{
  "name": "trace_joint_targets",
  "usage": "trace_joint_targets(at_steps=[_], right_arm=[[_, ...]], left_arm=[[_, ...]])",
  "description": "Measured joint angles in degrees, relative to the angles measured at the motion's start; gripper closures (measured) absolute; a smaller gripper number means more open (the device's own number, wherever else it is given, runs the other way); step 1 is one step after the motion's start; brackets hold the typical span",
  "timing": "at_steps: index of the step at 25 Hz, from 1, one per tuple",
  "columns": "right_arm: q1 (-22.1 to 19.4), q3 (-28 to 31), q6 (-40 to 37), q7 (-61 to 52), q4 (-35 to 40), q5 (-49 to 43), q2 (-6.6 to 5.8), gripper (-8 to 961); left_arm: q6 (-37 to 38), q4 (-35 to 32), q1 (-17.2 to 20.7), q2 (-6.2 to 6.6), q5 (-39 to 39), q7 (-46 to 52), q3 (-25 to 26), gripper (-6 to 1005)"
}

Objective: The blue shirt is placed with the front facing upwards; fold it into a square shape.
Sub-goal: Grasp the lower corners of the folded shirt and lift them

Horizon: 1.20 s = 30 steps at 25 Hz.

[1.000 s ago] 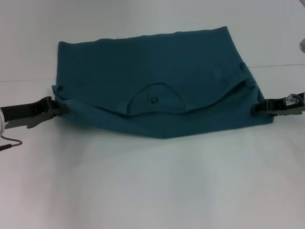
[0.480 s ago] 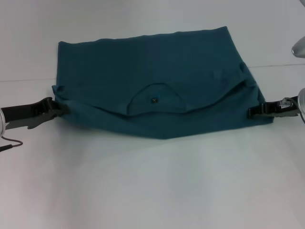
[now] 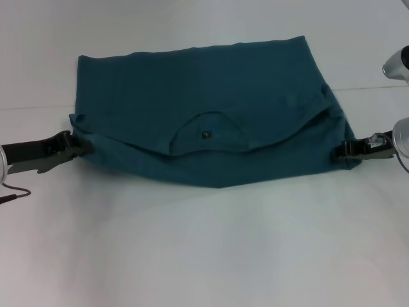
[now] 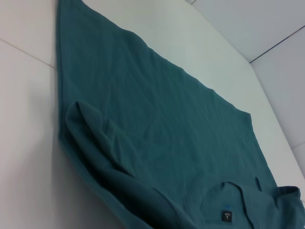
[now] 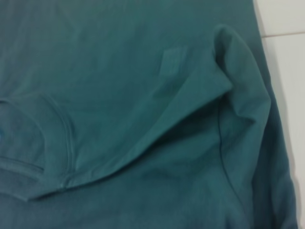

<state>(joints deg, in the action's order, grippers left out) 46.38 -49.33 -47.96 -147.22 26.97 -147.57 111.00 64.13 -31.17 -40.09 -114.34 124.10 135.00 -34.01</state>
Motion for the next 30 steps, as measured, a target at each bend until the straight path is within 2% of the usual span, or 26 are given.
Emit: trace_joint_targets(at_steps=[2,4,15,22,26,30], right_arm=[[0.1,0.0,0.0,0.0,-0.2,0.0,-0.11,417],[0.1,0.2,-0.1,-0.1,-0.2,0.1,-0.19,652],[-0.5,1.5,-2.6,-0.8,0.8,0.5,-1.07,881],[-1.7,3.3,-10.3,-0.5,6.2,0.5,-1.27,908],[-3.0,3.5,-18.2,-1.3,11.9,0.5,-1.14,908],[-4.0,4.6,-26.5,-1.6,16.4,0.5,-0.90,908]], left_arm=[[0.0,0.0,0.0,0.00,0.0,0.0,0.0,998],[0.0,0.1,-0.1,0.00,0.0,0.0,0.0,998],[0.5,-0.1,-0.1,0.00,0.1,0.6,-0.3,999],[4.5,-2.0,-0.3,0.81,3.5,3.1,-1.5,999],[10.1,-6.6,0.1,1.03,8.8,6.9,-1.6,998],[16.0,-10.9,1.9,1.16,10.8,8.7,-1.7,998]])
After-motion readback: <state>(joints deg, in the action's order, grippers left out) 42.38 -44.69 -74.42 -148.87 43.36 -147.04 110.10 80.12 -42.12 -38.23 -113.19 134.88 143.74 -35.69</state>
